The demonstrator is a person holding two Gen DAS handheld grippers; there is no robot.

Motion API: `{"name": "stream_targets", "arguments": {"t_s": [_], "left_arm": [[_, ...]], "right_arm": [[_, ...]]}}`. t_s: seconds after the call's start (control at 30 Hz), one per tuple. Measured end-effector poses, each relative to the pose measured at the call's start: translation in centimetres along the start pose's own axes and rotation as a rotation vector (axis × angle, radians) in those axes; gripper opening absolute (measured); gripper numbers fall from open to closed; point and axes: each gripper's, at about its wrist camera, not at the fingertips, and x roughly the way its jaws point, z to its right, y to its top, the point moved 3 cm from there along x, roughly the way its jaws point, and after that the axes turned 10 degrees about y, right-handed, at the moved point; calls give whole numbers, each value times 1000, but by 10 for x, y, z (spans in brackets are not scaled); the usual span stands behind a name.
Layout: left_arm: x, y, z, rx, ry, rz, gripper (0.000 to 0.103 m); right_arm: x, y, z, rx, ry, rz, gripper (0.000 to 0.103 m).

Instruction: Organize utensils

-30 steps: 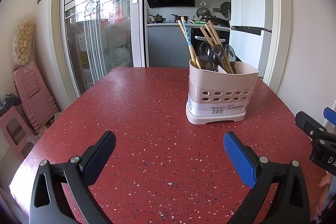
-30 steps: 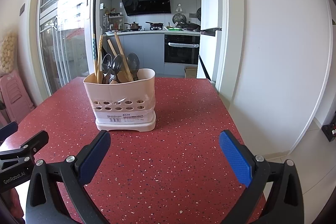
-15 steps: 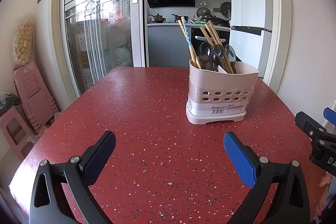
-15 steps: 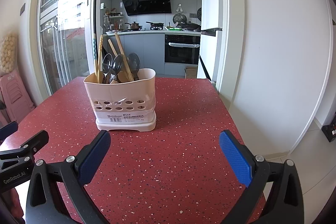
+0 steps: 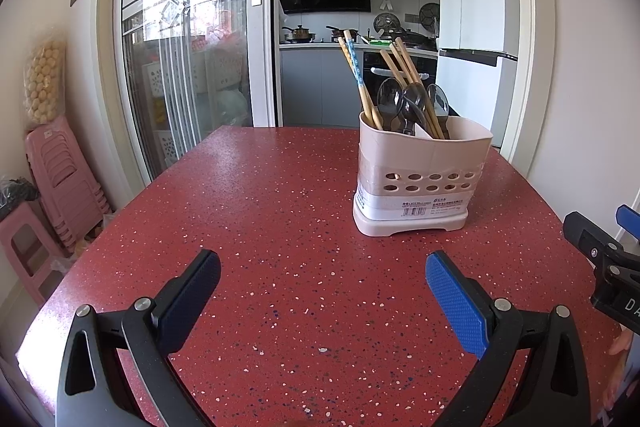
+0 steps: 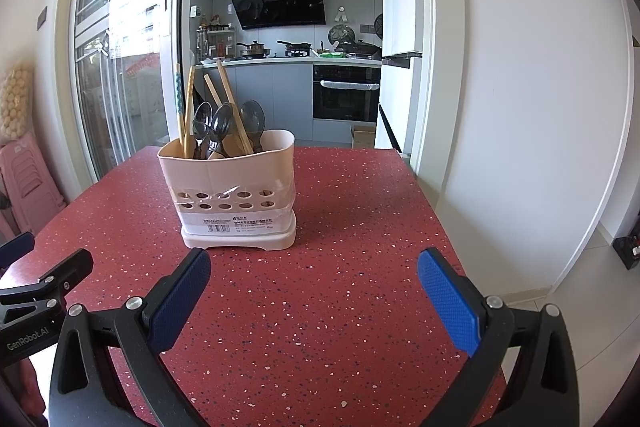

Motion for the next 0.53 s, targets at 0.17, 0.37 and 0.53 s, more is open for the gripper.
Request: {"name": "stream_targets", "arguments": {"t_s": [0.17, 0.37, 0.53], "left_arm": [[2, 0, -1, 6, 6, -7, 103], [2, 0, -1, 2, -3, -5, 103], [2, 1, -1, 1, -11, -6, 103]], "right_arm": [[-1, 0, -1, -3, 2, 0, 103], [-1, 0, -1, -3, 4, 0, 103], [-1, 1, -1, -3, 5, -1, 103]]}}
